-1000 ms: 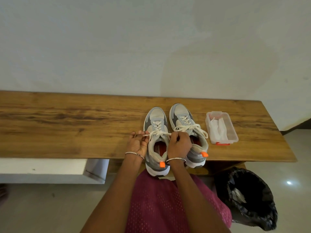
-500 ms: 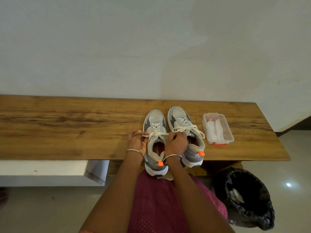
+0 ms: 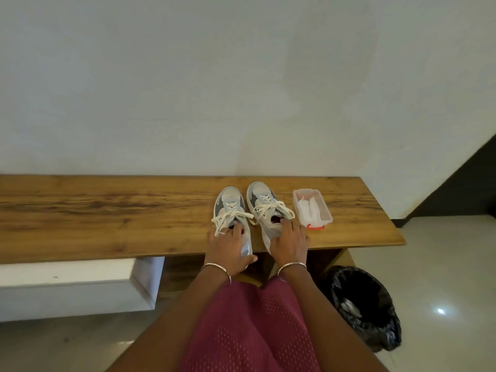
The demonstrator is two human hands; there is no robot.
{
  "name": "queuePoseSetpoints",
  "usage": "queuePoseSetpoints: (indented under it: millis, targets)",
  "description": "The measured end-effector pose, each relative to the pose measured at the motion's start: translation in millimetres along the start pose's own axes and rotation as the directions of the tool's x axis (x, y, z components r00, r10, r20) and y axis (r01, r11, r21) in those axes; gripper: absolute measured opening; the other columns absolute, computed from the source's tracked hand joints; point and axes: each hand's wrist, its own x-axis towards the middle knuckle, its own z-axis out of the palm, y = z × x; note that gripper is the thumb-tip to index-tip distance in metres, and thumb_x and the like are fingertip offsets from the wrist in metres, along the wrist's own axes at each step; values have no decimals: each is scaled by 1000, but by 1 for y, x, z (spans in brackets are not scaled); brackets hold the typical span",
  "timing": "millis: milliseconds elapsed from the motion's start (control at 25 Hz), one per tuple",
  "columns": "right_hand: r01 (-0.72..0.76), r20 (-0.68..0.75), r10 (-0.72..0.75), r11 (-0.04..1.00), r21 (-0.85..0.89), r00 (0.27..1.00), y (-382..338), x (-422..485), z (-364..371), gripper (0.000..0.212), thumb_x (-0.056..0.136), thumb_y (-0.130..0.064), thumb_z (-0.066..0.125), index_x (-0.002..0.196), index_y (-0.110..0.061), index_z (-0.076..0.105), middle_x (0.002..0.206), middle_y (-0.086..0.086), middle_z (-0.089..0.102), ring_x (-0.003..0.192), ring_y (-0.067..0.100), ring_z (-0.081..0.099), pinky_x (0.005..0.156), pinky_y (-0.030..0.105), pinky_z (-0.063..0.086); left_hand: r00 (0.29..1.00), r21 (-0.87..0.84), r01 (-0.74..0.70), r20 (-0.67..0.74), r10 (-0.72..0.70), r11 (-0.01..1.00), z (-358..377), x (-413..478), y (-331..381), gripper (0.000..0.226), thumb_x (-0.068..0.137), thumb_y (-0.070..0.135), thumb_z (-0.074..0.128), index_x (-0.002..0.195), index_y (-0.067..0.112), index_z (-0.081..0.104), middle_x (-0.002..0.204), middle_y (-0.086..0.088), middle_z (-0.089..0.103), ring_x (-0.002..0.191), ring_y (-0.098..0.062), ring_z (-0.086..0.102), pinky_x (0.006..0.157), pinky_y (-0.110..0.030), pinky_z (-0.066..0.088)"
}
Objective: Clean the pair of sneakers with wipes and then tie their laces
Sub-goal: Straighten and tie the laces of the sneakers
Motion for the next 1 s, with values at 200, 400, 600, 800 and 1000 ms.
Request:
queuePoseSetpoints:
  millis: [200,400,600,800,1000]
  targets:
    - [117,195,-85,980,-160,977,17,-2,6,75,88,-15,65,152,-18,25,155,5,25,145,32,20,110,48,36,993,191,15,112,-37,982,10,3,5,62,88,40,66,139,19,38,137,1,54,132,-21,45,106,-46,33]
    - [142,221,-92,965,-219,971,15,37,16,54,83,-18,72,128,-17,43,129,9,55,120,33,50,95,42,48,979,108,110,163,-126,988,17,31,9,53,85,22,70,131,24,43,129,3,59,130,-20,47,111,-50,29]
    - [162,181,-154,986,-33,971,1,63,35,43,78,-17,78,116,-13,60,102,11,70,106,34,58,83,40,50,984,42,157,79,-160,987,29,78,12,46,85,20,64,127,27,47,126,8,59,131,-17,44,114,-46,20]
    - [145,250,-120,986,-83,961,-12,85,46,35,75,-16,78,107,-9,65,107,13,68,113,41,56,98,41,45,992,-59,130,2,-130,990,33,93,3,65,49,12,89,107,24,62,100,9,69,109,-20,62,105,-52,37]
    - [100,336,-62,990,-96,940,-28,94,18,32,66,-13,85,93,-8,67,94,11,71,102,34,65,104,40,44,991,-81,128,43,-124,989,4,89,-1,76,24,13,96,93,21,67,80,8,68,86,-20,69,86,-47,50]
